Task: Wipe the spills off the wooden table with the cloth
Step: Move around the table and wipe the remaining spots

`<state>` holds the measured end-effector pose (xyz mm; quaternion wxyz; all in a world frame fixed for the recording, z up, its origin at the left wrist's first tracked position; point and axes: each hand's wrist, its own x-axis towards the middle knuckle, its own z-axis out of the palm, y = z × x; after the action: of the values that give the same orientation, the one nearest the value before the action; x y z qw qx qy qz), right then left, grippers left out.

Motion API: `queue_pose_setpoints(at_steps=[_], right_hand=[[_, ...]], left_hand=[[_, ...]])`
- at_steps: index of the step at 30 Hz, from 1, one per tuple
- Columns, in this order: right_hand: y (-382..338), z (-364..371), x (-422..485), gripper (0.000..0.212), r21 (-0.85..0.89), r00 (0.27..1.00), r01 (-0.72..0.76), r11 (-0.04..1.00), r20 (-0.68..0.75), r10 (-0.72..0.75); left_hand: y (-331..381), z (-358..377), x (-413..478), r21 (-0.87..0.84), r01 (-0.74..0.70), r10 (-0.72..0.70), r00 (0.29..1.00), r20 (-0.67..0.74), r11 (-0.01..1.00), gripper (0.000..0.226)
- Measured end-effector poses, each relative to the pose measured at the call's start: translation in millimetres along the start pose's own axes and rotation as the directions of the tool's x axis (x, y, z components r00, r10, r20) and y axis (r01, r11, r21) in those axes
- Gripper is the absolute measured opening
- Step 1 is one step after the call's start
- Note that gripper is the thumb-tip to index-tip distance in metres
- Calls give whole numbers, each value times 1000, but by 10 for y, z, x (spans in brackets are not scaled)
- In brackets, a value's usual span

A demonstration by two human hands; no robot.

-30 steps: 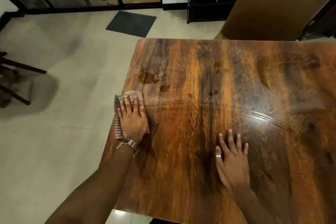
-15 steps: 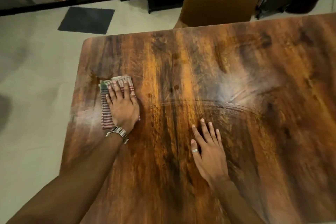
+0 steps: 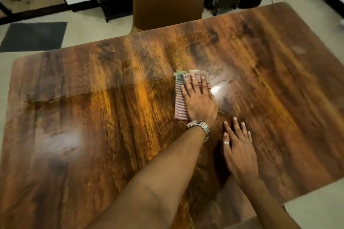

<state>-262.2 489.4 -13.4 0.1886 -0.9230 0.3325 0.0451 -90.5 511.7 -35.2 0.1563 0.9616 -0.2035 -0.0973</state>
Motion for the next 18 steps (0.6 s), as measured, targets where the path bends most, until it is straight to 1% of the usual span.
queue_pose_setpoints(at_steps=[3,5,8,11,14,15,18], right_hand=[[41,53,-5,50,-7,1000,24,1000,6,-24],[17,70,-1,50,7,1000,13,1000,-2,-13],[17,118,-1,52,-5,1000,11,1000,-7,-11],[-50,117,-28,56,-10,1000,-10,1000,-22,10],[-271,107,-37,63,1,997,-74,997,-23,74],[-369,118,-42,66,-9,998,-70,997,-9,70],[-811,241,-24,69,-31,999,39,999,23,-38]], left_hand=[[472,125,115,11,-118,117,990,83,993,68],[637,149,265,17,-190,187,976,116,982,64],[656,157,503,-4,-214,213,972,102,977,60],[499,103,586,-1,-199,198,977,82,980,59],[94,-34,700,-23,-125,126,991,47,992,59],[-105,-110,737,-47,-98,100,994,34,994,58],[-927,-407,784,-57,10,-12,1000,-26,998,58]])
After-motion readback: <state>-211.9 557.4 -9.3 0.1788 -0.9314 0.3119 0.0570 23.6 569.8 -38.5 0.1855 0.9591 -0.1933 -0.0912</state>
